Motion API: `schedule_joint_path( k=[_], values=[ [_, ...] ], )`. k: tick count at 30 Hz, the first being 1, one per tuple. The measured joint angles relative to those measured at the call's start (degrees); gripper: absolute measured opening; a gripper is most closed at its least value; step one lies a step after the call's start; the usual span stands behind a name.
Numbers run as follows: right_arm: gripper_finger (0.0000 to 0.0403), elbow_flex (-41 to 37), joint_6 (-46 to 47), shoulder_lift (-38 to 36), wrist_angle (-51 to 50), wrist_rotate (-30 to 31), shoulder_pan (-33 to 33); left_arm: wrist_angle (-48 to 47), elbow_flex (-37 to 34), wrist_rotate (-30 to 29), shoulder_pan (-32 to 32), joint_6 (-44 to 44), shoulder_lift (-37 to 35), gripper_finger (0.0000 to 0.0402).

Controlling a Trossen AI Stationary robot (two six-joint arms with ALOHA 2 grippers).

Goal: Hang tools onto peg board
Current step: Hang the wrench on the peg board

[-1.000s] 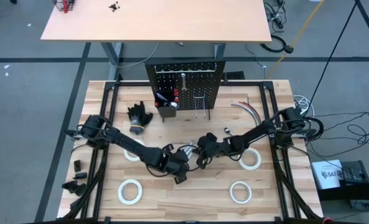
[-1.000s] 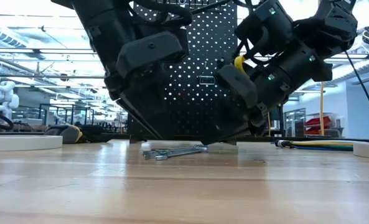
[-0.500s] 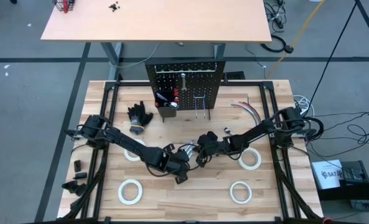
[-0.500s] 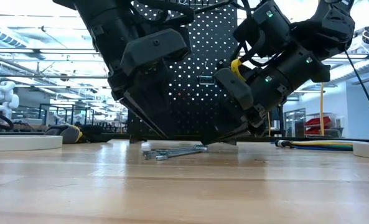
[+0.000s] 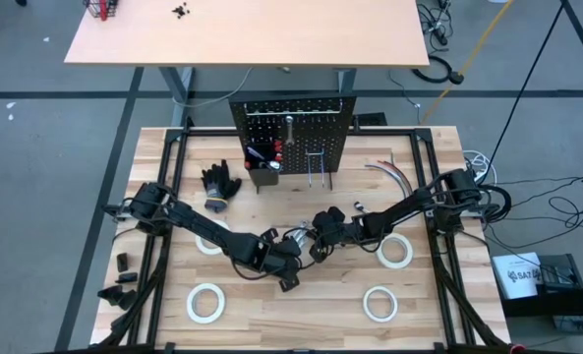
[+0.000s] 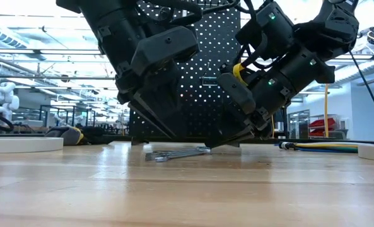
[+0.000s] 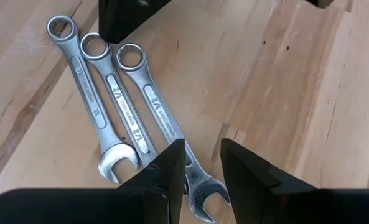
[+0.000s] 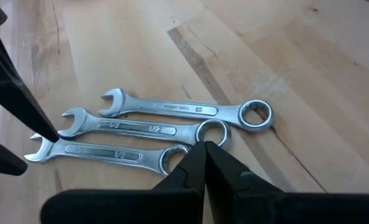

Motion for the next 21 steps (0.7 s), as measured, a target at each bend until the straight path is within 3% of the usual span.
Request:
schedule_joint_path(
  k=[21],
  values=[
    [0.0000,0.0,-0.5,0.0,2.5,-3.2,0.3,-1.5,0.0,0.4,-0.1,-0.1,0.0,0.0104]
  ],
)
